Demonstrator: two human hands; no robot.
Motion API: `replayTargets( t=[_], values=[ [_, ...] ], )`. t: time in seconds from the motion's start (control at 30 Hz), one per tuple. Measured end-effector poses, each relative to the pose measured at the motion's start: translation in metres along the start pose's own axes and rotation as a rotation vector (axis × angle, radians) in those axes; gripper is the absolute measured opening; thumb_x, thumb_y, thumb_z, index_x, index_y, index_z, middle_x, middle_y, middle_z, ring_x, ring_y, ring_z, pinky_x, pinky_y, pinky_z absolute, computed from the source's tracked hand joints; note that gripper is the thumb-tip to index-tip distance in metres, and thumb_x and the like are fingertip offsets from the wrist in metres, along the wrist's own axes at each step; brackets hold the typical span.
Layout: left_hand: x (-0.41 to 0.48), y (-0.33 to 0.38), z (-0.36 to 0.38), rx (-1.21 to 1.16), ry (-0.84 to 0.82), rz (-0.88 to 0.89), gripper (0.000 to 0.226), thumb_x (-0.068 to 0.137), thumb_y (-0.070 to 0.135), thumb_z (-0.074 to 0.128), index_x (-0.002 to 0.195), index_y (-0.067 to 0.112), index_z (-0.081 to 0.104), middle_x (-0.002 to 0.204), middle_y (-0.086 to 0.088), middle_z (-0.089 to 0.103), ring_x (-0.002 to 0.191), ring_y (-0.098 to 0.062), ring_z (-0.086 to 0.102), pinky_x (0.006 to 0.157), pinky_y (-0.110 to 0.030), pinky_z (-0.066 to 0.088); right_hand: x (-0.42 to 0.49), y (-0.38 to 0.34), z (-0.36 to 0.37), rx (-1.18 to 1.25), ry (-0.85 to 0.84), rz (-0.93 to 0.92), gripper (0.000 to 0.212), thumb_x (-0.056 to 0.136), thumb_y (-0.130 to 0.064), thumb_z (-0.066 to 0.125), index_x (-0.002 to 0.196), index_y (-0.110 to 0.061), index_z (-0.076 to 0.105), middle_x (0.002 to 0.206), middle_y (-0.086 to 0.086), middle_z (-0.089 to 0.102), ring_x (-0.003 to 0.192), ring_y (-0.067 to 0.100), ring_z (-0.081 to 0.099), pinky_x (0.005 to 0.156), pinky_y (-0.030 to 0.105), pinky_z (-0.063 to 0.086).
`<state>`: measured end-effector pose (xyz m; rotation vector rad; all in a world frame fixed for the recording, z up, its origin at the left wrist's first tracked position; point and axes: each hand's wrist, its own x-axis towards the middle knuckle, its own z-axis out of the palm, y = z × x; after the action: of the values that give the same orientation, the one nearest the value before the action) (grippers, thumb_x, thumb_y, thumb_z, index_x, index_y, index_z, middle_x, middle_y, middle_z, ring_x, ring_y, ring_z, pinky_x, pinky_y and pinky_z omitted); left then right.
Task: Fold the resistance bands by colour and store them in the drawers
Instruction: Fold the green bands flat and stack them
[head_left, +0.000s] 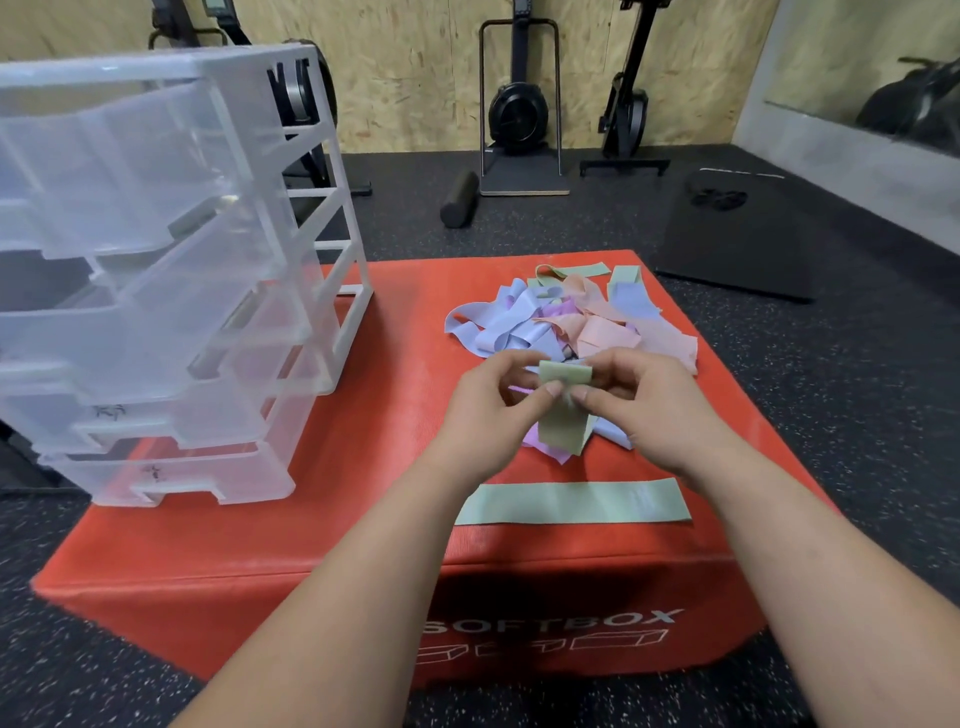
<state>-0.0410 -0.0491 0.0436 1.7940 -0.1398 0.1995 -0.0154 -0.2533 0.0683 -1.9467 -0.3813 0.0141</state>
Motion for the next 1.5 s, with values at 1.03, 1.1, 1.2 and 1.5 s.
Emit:
replayTargets(
  t=[1.03,1.1,1.2,1.5],
  values=[
    [-0.022,-0.022,-0.09,0.006,0.435,-0.092,0.006,0.096,0.023,0.078,0.098,0.017,0.078,0.083,-0.006,0.072,0.069,-0.004,0.06,0.069,-0.025,0.051,-0.01,0.032,-0.044,-0.588,-0.07,0.054,0.023,0.086,-0.024,0.084,0.1,-0.037,0.071,0.093,-0.016,0.072,0.087,0.007,0.068,0.075,0.026,0.051],
    [-0.027,-0.024,-0.089,0.005,0.423,-0.125,0.008,0.095,0.023,0.079,0.097,0.016,0.077,0.082,0.0,0.071,0.067,-0.003,0.06,0.068,-0.024,0.05,-0.017,0.03,-0.05,-0.51,-0.049,0.075,0.02,0.086,-0.023,0.085,0.099,-0.033,0.073,0.091,-0.015,0.073,0.082,0.0,0.065,0.069,0.018,0.045],
    [-0.034,-0.026,-0.089,0.014,0.392,-0.181,0.008,0.093,0.023,0.081,0.092,0.017,0.077,0.084,-0.001,0.072,0.074,-0.009,0.063,0.072,-0.03,0.054,-0.029,0.031,-0.057,-0.38,-0.029,0.107,0.021,0.085,-0.023,0.086,0.101,-0.031,0.075,0.09,-0.011,0.074,0.076,0.003,0.065,0.07,0.021,0.047],
    [-0.054,-0.038,-0.09,0.211,0.275,-0.323,0.015,0.087,0.022,0.087,0.093,0.015,0.076,0.075,-0.003,0.069,0.061,-0.011,0.056,0.059,-0.028,0.046,-0.048,0.055,-0.069,-0.212,-0.031,0.281,0.025,0.085,-0.006,0.084,0.105,-0.019,0.077,0.075,0.011,0.065,0.07,0.021,0.065,0.084,0.054,0.06]
  ],
)
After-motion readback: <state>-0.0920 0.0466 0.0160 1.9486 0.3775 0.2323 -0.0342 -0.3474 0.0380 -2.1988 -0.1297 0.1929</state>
